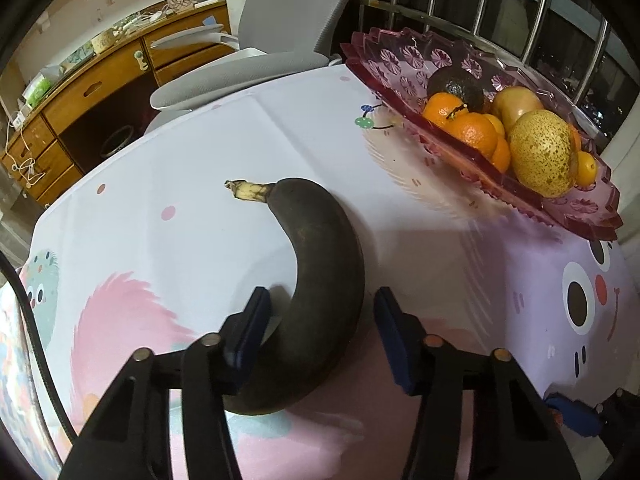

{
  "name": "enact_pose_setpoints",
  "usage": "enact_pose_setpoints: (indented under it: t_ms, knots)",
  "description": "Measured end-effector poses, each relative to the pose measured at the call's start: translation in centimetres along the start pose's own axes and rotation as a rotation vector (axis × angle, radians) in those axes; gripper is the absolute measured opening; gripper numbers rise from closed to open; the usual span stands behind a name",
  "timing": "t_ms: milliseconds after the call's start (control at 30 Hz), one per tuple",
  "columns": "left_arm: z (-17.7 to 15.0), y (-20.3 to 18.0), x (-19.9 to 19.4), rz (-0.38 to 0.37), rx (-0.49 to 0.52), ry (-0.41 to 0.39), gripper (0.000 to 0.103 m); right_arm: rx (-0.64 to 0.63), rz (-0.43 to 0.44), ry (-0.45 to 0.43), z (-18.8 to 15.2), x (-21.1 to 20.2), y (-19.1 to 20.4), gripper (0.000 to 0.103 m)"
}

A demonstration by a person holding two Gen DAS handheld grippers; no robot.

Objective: Organize fruits
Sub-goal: 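Close left gripper on the banana while right gripper closes on the brown fruit, then carry banana and brown fruit into the pink bowl and open both grippers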

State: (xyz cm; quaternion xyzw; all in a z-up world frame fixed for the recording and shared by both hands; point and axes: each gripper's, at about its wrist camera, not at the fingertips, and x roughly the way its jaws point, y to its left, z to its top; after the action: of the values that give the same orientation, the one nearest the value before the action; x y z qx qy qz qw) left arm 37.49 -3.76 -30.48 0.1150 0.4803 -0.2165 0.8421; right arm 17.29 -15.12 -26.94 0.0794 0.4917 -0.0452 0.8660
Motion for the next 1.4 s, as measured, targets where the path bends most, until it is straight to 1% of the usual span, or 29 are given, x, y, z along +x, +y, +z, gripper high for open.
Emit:
enact_pose_setpoints:
  t_ms: [67, 300, 400, 500, 567, 800, 933, 1133, 1267, 1400]
  knots:
    - [0.0, 0.2, -0.1, 0.007, -0.01, -0.001, 0.042, -0.013, 0.005, 0.003, 0.0, 0.0, 0.0, 0.033]
    - [0.1, 0.1, -0.2, 0.002, -0.009, 0.004, 0.036, -0.05, 0.016, 0.011, 0.3, -0.2, -0.1, 0.032]
    - [0.2, 0.3, -0.4, 0.005, -0.038, -0.007, 0.031, -0.068, 0.02, 0.007, 0.5, -0.4, -0.3, 0.032]
    - [0.2, 0.6, -1.0, -0.015, -0.084, -0.027, 0.029, -0.077, 0.027, -0.001, 0.8, -0.8, -0.7, 0.032]
    - [0.3, 0.6, -1.7, -0.014, -0.104, -0.055, 0.028, -0.083, 0.03, -0.005, 1.0, -1.0, -0.8, 0.032]
    - [0.8, 0.9, -4.4, -0.021, -0.153, -0.129, 0.027, -0.11, 0.044, -0.015, 1.7, -2.1, -1.2, 0.032]
    - [1.8, 1.0, -6.2, -0.017, -0.177, -0.147, 0.027, -0.126, 0.057, -0.022, 2.3, -2.9, -1.5, 0.032]
    - [3.7, 0.5, -10.1, -0.019, -0.202, -0.188, 0.027, -0.162, 0.087, -0.053, 3.7, -5.1, -1.9, 0.032]
    - [5.3, -0.5, -12.1, -0.031, -0.219, -0.204, 0.027, -0.194, 0.107, -0.086, 5.7, -6.8, -2.7, 0.032]
    - [7.2, -1.7, -13.2, -0.051, -0.232, -0.241, 0.027, -0.225, 0.116, -0.12, 7.9, -7.8, -3.7, 0.032]
